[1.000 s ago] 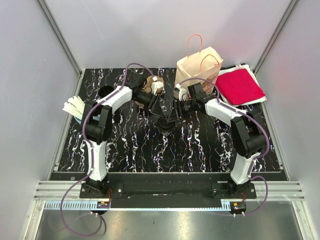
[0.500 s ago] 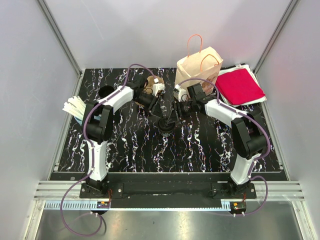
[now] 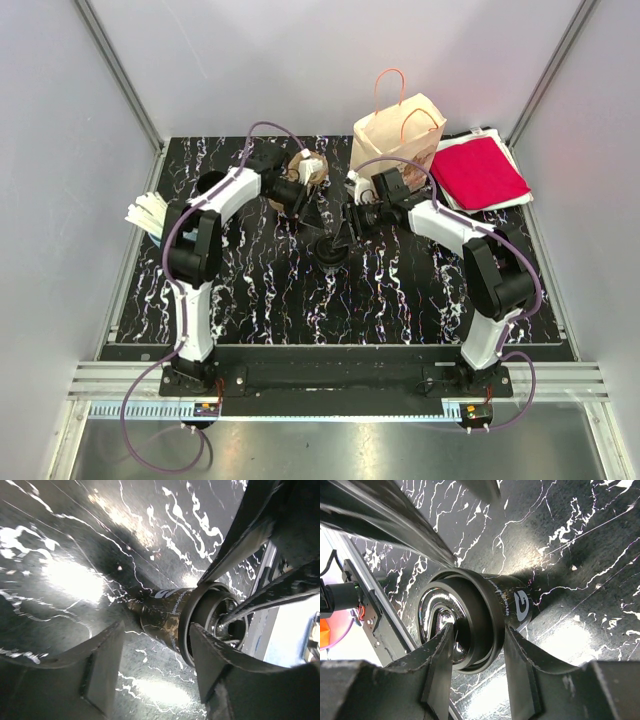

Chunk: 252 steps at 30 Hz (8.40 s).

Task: Pack the takeout coffee

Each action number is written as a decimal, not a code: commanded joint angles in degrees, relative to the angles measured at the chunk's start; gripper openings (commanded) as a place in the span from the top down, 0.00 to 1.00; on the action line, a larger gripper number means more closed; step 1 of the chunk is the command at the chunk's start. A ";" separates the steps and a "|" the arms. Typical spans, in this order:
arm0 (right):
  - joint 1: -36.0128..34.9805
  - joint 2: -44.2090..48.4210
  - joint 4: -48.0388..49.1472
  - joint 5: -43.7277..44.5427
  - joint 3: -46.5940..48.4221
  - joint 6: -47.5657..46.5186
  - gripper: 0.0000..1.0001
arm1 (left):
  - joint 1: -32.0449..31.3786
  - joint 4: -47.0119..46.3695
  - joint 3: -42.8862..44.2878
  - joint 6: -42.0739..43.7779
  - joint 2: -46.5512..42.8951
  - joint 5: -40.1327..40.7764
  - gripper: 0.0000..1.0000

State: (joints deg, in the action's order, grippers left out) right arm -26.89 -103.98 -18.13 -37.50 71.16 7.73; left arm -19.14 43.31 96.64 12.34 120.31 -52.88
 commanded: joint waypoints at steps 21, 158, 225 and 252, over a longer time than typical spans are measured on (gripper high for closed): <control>-1.23 5.81 -5.07 10.07 0.56 -3.86 0.36 | 1.56 -1.65 -16.74 8.23 -17.39 -2.05 0.30; -14.06 1.60 -26.26 19.47 17.88 -39.28 0.51 | 13.07 0.64 -20.53 12.89 -30.40 -2.93 0.01; 15.81 54.32 -13.34 43.04 6.19 -35.94 1.00 | -16.37 -20.80 20.25 23.69 -9.49 32.75 0.01; 20.39 55.03 -12.72 37.67 4.69 -32.95 1.00 | -21.12 -27.13 27.98 30.03 2.20 31.96 0.01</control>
State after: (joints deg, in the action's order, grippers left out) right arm -7.05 -49.60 -33.69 0.89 75.29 -26.17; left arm -39.62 19.73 121.89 41.15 120.68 -23.31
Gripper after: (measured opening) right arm 0.021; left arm 0.987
